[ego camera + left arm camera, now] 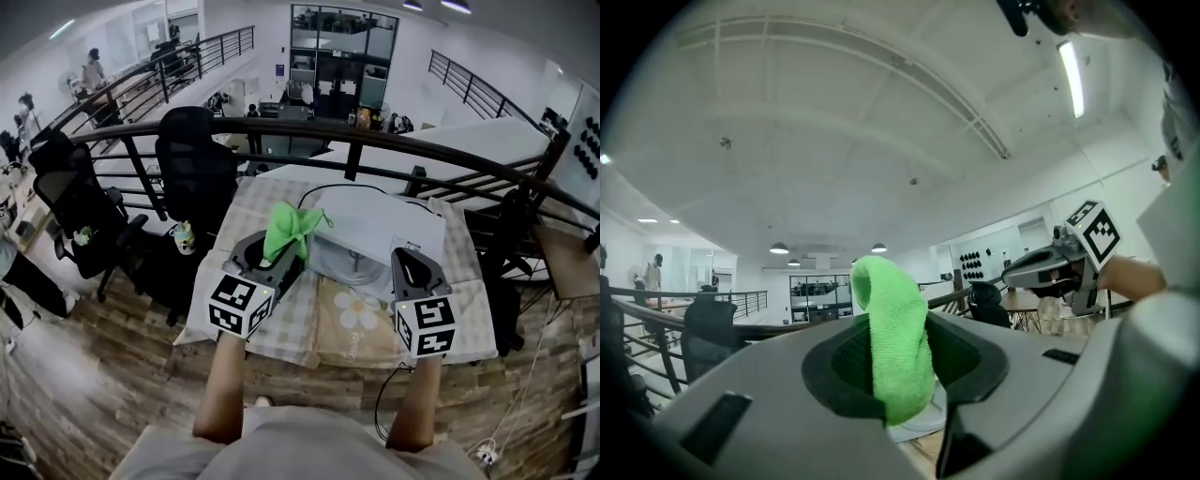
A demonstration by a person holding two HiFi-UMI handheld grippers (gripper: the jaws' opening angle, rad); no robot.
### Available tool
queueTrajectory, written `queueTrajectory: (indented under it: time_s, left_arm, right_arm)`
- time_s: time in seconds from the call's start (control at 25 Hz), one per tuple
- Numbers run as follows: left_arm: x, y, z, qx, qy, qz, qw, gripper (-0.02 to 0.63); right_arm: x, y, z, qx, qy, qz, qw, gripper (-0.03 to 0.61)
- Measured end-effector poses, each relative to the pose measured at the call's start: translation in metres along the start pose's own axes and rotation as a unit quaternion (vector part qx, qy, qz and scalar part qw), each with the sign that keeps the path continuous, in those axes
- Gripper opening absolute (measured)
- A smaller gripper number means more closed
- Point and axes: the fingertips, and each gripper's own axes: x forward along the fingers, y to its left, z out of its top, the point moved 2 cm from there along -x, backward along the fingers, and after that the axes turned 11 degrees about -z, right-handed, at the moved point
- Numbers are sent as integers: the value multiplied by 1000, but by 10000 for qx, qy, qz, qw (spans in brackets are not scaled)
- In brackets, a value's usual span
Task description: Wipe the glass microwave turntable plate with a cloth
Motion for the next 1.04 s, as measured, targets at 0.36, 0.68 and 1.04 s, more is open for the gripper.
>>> queueTrajectory:
  time_s: [0.36, 0.68, 1.04]
  left_arm:
    - [5, -2, -1, 108, 54, -41, 9999, 133]
    - [17, 3, -12, 109, 182, -50, 9998, 135]
    - [19, -9, -16, 118, 215, -38, 9997, 135]
  right_arm:
    - [5, 7, -7, -96, 117, 12, 9999, 12]
    - [14, 3, -11, -122, 150, -29, 9998, 12]
    - [6, -3, -21, -147, 151, -35, 9998, 12]
